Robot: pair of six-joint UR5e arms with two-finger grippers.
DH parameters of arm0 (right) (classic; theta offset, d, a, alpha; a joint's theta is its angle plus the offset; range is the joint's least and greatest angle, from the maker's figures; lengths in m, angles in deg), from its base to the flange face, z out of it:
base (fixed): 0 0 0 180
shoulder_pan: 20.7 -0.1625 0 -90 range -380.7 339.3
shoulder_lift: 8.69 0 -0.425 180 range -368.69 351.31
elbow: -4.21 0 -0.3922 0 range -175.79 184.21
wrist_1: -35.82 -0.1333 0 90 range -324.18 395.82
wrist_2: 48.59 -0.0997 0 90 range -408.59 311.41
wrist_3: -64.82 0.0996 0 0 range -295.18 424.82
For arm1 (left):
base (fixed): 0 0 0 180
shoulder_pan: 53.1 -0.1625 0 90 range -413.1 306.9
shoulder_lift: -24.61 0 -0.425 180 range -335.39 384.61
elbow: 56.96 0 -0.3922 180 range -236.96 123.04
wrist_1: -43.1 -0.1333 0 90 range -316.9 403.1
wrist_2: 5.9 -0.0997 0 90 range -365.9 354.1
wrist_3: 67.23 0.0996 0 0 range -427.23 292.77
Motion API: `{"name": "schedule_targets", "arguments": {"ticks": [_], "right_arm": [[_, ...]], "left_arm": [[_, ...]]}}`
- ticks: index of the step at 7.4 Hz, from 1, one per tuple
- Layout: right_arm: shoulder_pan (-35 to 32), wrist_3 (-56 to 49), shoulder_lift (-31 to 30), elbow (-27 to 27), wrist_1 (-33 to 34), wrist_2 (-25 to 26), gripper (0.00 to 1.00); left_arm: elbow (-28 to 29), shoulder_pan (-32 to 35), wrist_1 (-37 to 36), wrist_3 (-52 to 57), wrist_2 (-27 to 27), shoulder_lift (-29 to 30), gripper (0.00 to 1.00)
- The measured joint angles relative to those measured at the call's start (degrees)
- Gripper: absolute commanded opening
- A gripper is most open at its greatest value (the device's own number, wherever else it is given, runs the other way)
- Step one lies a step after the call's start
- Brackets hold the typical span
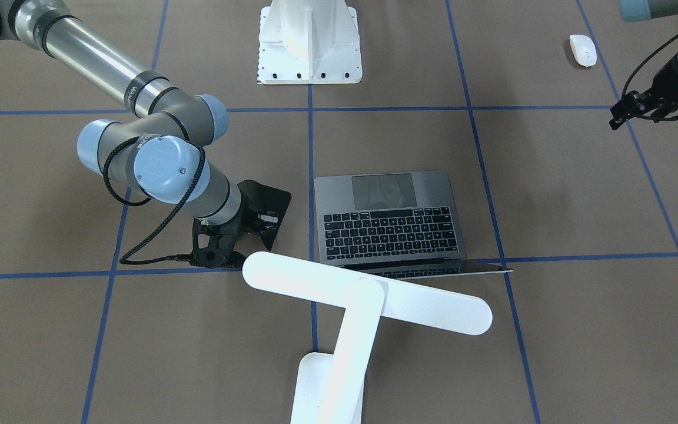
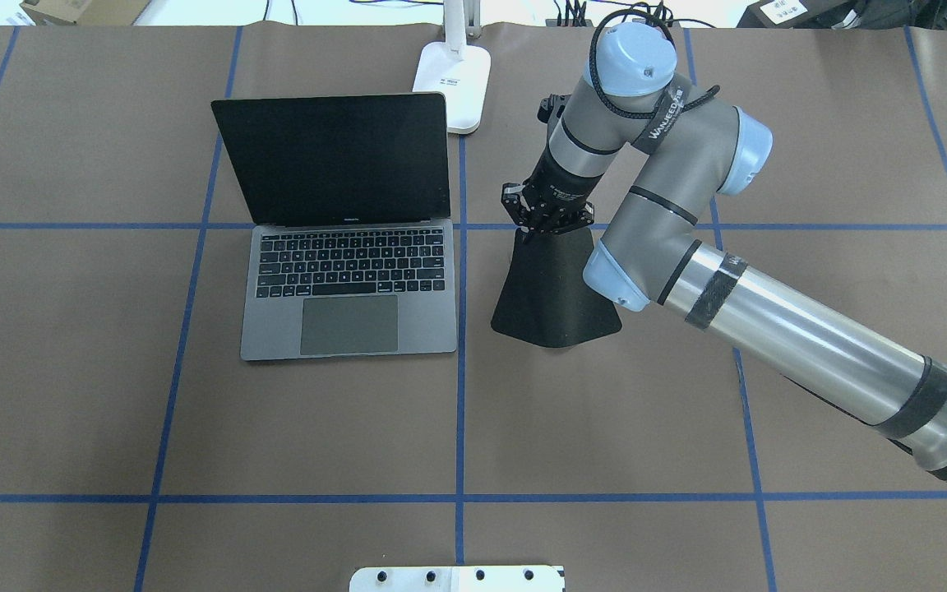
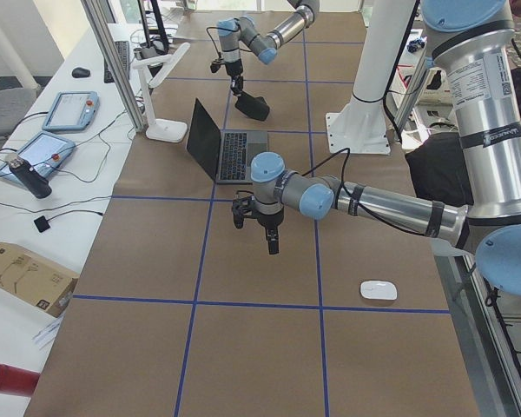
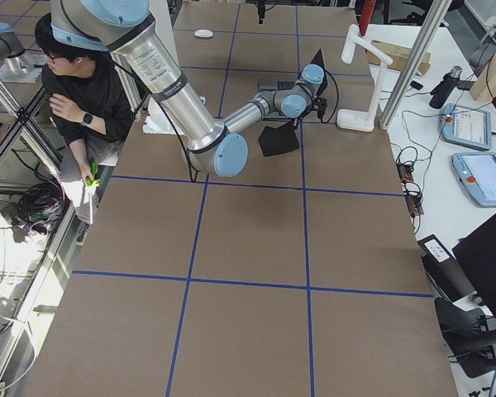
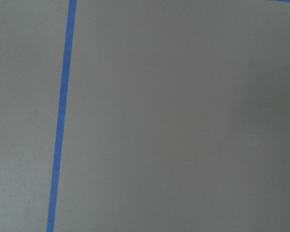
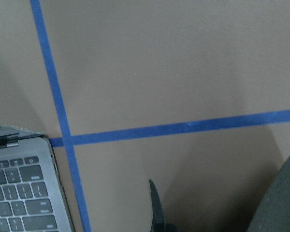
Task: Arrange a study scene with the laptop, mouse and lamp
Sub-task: 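Lower the black mouse pad flat beside the laptop and open the right gripper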
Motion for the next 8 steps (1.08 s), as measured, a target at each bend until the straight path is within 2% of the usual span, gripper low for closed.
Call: {"name": "schedule_targets", "arguments": {"ticks": [3, 4, 5, 8], "right_arm": [[0.8, -0.2, 1.0, 1.7, -2.6, 1.1, 0.00], [1.0, -0.3, 1.0, 1.8, -3.2, 1.2, 0.06], [1.0, -0.3, 1.0, 1.8, -4.0, 1.2, 0.98], [1.0, -0.4, 1.0, 1.6, -4.7, 1.2, 1.00]], "left_arm": [[1.9, 0.0, 1.7, 0.0, -0.1, 0.4, 1.00], [2.3, 0.0, 2.0, -0.1, -0.1, 0.5, 1.00], [2.6, 0.0, 2.2, -0.2, -0.1, 0.6, 1.00], [2.7, 0.0, 2.3, -0.2, -0.1, 0.9, 1.00]]}}
